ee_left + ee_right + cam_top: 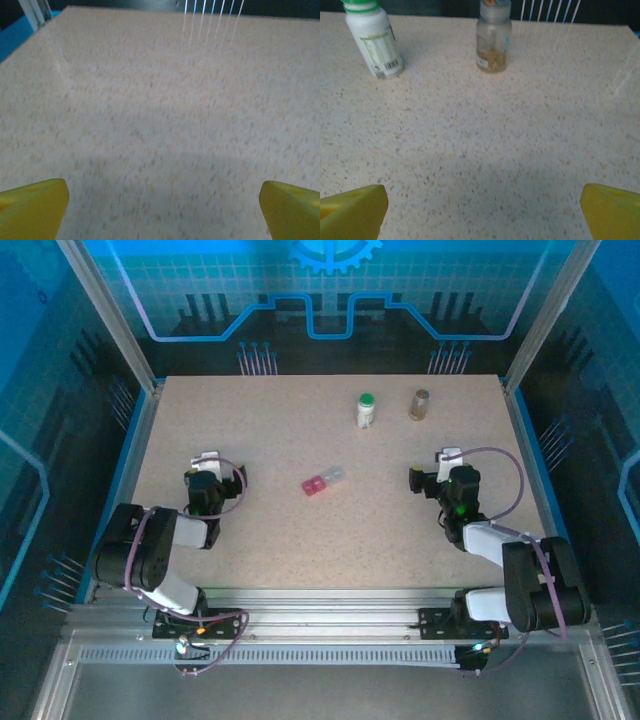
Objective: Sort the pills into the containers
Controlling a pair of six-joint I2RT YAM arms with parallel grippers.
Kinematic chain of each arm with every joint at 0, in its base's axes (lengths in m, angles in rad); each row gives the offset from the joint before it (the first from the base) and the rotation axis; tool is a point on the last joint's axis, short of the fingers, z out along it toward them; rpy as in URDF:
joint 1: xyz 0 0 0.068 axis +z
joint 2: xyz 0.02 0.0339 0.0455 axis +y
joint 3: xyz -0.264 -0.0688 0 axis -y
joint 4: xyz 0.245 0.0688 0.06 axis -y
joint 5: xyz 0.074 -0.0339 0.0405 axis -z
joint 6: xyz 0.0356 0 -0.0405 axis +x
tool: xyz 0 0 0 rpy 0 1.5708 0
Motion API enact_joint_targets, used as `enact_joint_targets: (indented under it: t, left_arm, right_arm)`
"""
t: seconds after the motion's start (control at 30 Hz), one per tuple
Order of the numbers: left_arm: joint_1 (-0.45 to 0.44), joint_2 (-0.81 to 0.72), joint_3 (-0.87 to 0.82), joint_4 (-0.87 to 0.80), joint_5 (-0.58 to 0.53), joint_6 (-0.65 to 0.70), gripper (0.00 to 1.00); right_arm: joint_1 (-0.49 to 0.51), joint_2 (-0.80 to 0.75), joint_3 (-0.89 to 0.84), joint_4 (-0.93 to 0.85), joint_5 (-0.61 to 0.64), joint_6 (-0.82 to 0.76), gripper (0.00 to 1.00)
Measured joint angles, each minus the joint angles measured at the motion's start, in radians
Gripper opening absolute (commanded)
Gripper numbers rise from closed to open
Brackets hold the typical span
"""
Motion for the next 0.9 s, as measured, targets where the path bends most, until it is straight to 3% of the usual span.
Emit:
enact_joint_targets:
  t: [0.17,0.27,0.4,0.9]
  left_arm:
    - [0.008,0.000,0.019,-0.001,0.022,0.000,0.99]
    - [0.008,0.000,0.019,-0.001,0.025,0.001,0.99]
    - [0.007,0.000,0.019,-0.002,0.041,0.001,0.99]
    - [0.008,0.000,0.020,-0.006,0.050,0.001,0.99]
  right_arm:
    - [-0.024,0.193,-0.088,0.293,-0.087,-0.037,1.00]
    - [-0.021,0.201,-0.113,0.291,-0.139,-0.064,1.00]
    - [-0.035,0.201,-0.003,0.227,-0.185,-0.070,1.00]
    - [-0.044,0.201,0.041,0.188,-0.158,-0.063,1.00]
